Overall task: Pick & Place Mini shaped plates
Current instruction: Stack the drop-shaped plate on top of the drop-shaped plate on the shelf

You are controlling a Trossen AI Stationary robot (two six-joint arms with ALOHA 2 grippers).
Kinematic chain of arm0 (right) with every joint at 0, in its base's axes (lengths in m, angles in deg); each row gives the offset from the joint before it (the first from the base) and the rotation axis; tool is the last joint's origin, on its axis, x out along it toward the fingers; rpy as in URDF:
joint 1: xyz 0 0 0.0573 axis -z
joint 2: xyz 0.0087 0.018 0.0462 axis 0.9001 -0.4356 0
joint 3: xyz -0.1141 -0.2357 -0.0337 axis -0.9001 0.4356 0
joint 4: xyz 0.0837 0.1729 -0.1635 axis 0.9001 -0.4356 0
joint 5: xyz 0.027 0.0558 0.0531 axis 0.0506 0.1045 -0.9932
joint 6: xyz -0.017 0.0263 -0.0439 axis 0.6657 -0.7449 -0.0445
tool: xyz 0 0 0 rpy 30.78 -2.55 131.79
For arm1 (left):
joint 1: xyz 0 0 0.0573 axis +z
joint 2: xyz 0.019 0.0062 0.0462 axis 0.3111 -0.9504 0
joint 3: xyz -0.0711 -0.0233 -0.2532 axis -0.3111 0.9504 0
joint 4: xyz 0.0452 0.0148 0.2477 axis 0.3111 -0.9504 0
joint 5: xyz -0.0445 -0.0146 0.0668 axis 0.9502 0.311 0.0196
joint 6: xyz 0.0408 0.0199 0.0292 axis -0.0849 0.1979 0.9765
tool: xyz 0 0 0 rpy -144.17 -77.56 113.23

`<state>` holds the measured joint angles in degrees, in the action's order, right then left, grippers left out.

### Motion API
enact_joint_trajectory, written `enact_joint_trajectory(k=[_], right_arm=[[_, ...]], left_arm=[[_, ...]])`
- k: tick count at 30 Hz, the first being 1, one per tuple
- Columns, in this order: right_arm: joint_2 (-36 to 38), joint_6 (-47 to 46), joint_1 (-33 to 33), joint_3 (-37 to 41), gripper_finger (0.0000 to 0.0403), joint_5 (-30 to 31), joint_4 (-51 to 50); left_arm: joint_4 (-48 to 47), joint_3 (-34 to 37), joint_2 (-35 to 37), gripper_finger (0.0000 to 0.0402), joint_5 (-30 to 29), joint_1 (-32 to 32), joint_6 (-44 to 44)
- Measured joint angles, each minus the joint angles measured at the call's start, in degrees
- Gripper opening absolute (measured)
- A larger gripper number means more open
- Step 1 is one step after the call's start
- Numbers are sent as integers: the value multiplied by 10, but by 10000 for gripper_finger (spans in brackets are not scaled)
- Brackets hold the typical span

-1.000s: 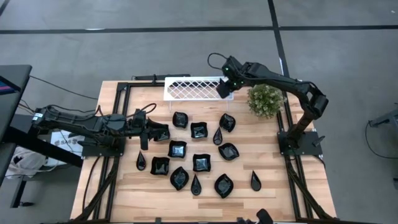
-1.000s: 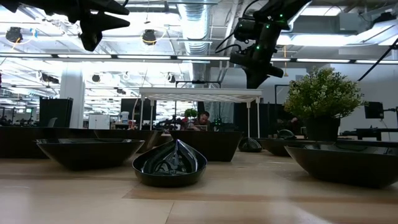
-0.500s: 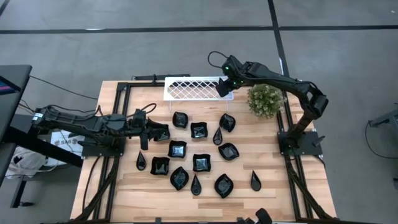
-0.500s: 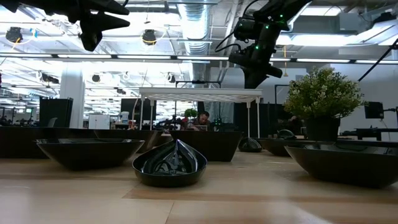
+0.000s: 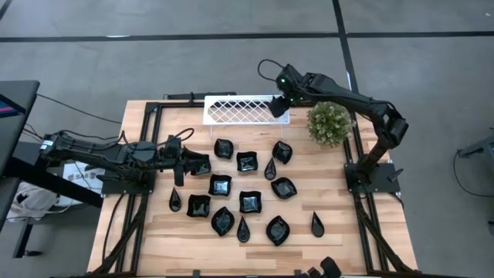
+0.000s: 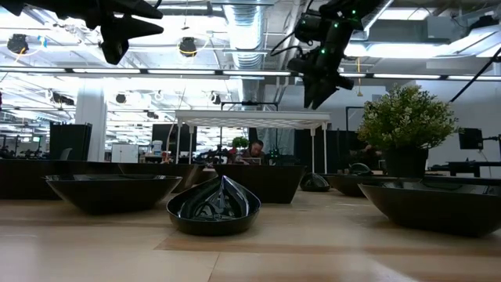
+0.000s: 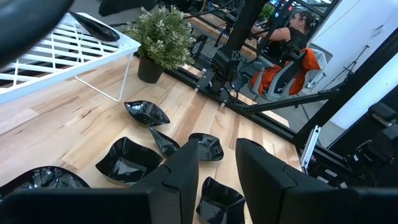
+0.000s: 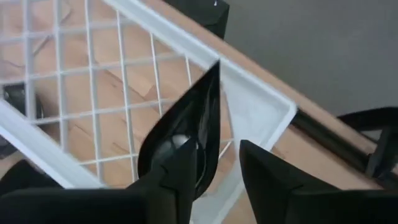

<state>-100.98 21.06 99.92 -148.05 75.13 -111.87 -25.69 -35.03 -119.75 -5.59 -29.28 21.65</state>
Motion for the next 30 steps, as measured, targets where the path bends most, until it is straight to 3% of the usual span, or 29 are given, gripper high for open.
enact_joint_trajectory(k=[7, 18, 24, 30], right_arm=[[16, 27, -15, -33, 119, 88, -45], [155, 29, -88, -34, 118, 123, -47], [240, 5, -174, -34, 118, 119, -101], [292, -94, -308, -28, 118, 119, -212]], left_arm=[[-7, 0, 16, 108, 6, 0, 19], [-87, -1, 49, 108, 7, 0, -7], [-91, -1, 49, 108, 7, 0, -21], [-91, -1, 49, 108, 7, 0, -17]])
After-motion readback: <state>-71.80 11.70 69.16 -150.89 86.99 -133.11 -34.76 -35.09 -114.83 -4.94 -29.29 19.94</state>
